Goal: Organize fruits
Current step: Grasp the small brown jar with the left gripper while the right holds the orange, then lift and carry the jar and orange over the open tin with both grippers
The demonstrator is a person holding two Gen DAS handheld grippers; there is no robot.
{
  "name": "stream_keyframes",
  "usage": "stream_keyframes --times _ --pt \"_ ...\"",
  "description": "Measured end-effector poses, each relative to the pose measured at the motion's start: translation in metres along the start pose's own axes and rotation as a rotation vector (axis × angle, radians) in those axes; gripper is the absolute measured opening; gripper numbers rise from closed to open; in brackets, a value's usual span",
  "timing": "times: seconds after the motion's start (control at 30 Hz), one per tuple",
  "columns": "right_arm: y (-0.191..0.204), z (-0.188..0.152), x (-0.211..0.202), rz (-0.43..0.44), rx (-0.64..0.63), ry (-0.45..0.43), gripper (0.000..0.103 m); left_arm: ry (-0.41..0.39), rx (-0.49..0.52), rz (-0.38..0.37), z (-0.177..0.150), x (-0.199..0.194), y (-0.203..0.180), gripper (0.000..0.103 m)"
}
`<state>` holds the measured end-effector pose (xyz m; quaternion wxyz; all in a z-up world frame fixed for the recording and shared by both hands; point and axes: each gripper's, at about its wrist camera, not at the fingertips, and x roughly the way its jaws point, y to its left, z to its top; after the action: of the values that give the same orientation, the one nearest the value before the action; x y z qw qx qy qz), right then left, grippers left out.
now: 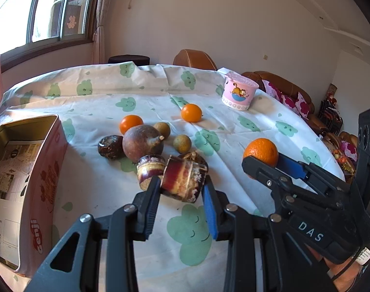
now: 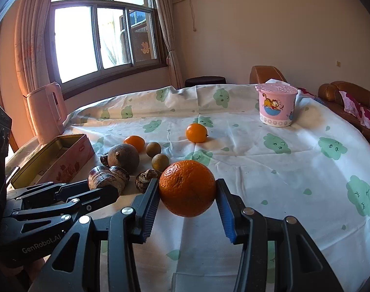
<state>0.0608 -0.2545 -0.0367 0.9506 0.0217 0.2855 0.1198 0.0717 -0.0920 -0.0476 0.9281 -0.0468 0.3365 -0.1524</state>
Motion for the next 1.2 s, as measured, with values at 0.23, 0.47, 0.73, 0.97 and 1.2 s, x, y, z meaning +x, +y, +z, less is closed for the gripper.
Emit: stream_keyframes --times 0.23,0.47,0.73,0.97,1.2 --pt "0.003 -0.001 -0.004 0.002 -0.019 -0.031 0.048 -0.046 0.015 0.025 -0.002 -0.008 -0.003 0.036" --pt "0.006 -0.002 -0.010 -0.002 -0.035 -0.066 0.048 -0.083 0.019 0.040 -0.005 -0.015 -0.004 0.036" --pt "0.008 -0.004 -0.014 -0.006 -0.051 -0.090 0.048 -0.117 0.035 0.057 -0.006 -0.022 -0.008 0.036" --pt "0.010 -0.005 -0.018 -0.010 -0.058 -0.114 0.048 -0.136 0.037 0.068 -0.008 -0.026 -0.007 0.036" --pt "0.018 -0.008 -0.024 -0.046 -0.103 -0.150 0.048 -0.168 0.046 0.100 -0.008 -0.037 -0.003 0.036"
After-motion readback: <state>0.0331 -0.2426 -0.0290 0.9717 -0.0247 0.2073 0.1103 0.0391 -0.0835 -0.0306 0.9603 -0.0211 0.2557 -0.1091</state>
